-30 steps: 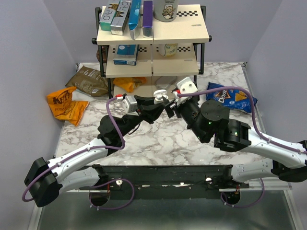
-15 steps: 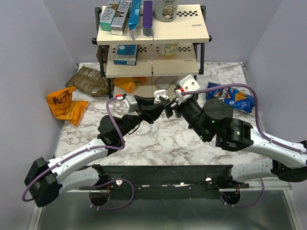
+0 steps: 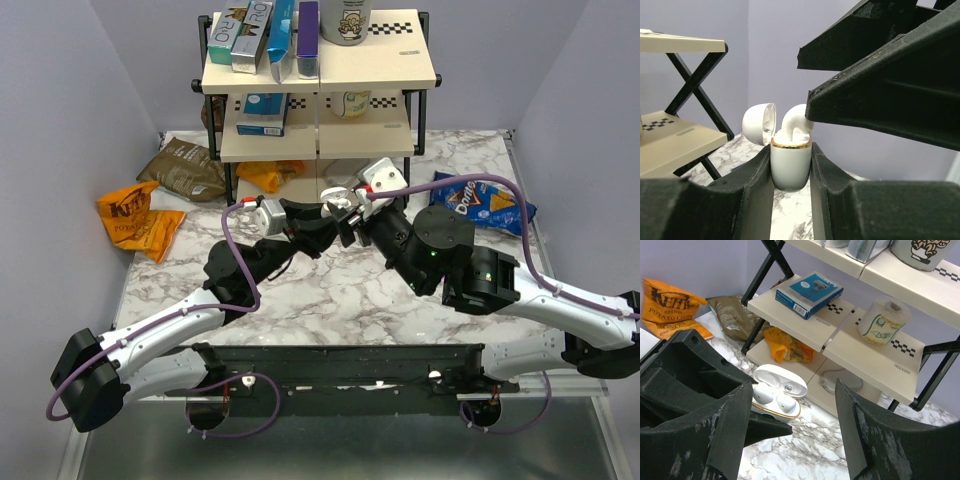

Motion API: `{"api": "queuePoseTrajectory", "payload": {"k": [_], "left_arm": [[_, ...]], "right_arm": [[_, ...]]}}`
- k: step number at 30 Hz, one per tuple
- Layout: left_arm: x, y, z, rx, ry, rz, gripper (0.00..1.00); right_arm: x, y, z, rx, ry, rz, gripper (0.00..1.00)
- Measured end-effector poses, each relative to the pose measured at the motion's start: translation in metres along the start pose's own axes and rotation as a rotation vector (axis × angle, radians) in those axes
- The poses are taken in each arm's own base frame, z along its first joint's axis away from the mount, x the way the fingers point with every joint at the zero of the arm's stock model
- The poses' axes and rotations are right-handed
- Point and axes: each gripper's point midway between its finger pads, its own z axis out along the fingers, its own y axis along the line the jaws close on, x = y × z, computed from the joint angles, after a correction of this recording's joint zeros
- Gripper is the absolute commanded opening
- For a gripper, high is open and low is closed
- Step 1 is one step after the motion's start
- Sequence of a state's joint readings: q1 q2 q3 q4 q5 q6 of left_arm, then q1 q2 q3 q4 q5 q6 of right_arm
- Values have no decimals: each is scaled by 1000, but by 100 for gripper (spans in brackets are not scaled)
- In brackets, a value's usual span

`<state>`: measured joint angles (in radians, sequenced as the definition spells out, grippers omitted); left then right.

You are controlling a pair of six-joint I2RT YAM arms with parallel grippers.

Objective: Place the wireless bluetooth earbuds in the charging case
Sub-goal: Adjust the earbud with the charging case.

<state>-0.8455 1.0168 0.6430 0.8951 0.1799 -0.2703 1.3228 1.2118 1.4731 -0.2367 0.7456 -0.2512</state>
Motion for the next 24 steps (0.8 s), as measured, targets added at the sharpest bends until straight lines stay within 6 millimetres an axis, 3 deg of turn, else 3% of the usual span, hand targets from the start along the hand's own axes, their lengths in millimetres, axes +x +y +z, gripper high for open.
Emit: {"api": "queuePoseTrajectory", "payload": {"k": [19, 21, 22, 23, 24], "left_arm": [[-9, -2, -2, 4, -18, 5, 0], [-9, -3, -3, 6, -18, 5, 0], [-8, -4, -5, 9, -17, 5, 0], [-6, -5, -8, 17, -16, 5, 0], [-6, -8, -11, 31, -20, 8, 0]], "right_arm": [[2, -16, -6, 43, 10, 16, 72], [2, -24, -6, 65, 9, 28, 52], [2, -30, -6, 83, 9, 38, 38], [2, -38, -5, 103, 10, 51, 13], [3, -48, -4, 125, 18, 62, 5]]}}
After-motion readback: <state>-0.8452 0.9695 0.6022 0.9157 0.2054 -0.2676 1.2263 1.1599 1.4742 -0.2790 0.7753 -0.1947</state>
